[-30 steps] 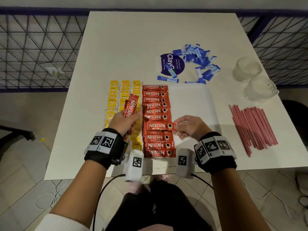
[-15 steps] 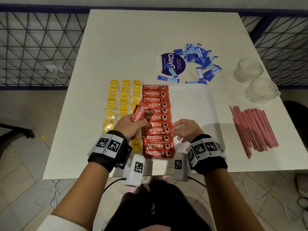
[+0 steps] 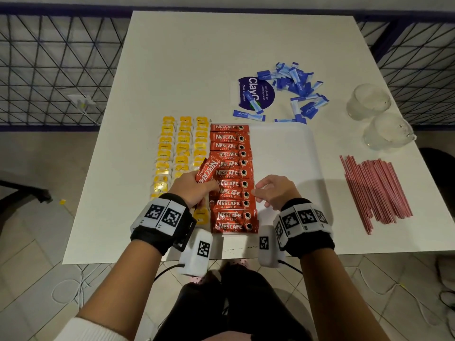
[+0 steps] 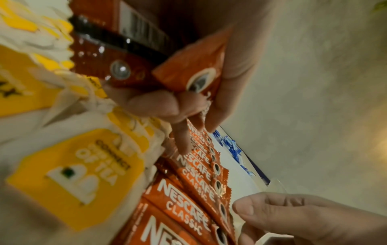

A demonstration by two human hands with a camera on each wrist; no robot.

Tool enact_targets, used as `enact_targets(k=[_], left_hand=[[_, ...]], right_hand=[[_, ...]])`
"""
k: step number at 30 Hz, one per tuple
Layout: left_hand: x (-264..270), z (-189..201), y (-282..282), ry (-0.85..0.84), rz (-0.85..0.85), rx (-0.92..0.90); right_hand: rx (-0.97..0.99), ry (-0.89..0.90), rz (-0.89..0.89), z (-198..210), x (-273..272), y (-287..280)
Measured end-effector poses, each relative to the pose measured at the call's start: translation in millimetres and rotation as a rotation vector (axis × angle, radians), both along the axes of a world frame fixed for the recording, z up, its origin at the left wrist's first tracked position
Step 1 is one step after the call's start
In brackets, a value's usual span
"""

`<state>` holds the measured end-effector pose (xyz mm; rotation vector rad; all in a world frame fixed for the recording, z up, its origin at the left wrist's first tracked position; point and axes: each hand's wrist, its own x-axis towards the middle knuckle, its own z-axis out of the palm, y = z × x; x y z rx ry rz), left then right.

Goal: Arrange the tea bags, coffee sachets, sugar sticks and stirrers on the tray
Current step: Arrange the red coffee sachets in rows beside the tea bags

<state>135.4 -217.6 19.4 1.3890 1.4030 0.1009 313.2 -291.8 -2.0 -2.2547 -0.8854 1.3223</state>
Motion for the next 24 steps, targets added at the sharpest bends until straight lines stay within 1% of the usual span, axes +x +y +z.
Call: enact_targets(k=[3, 7, 10, 12, 14, 15, 18, 19, 21, 24], left_hand=[[0, 2, 0, -0.06, 0.018, -0.012], [2, 7, -1, -0.179, 0.058, -0.087], [4, 13, -1, -0.239, 0.02, -0.117], [5, 17, 0, -0.248, -0.042, -0.094], [7, 22, 1, -0.247, -0.097, -0.069], [8, 23, 1, -0.274, -0.091, -0.093], [10, 30, 0, -0.434, -0.042, -0.246], [10, 32, 0, -0.463, -0.043, -0.277], [9, 35, -3, -0.496, -0.049, -0.306], [7, 34, -5, -0.528, -0.012, -0.318]], right_hand=[[-0.006, -0.026, 0.004, 3, 2, 1], [0.119, -0.004, -0.008, 16, 3, 2], [0.232, 0.092, -0.036, 33, -2, 6], [0.285, 0.163, -0.05, 44, -5, 9], [0.331, 0.205, -0.051, 51, -9, 11], [0.346, 0.214, -0.051, 53, -11, 12], [0.34, 0.21, -0.018, 56, -16, 13], [0.332, 0.216, -0.007, 56, -17, 13], [0.329, 0.237, 0.006, 56, -19, 11], [0.327, 0.23, 0.038, 56, -20, 8]])
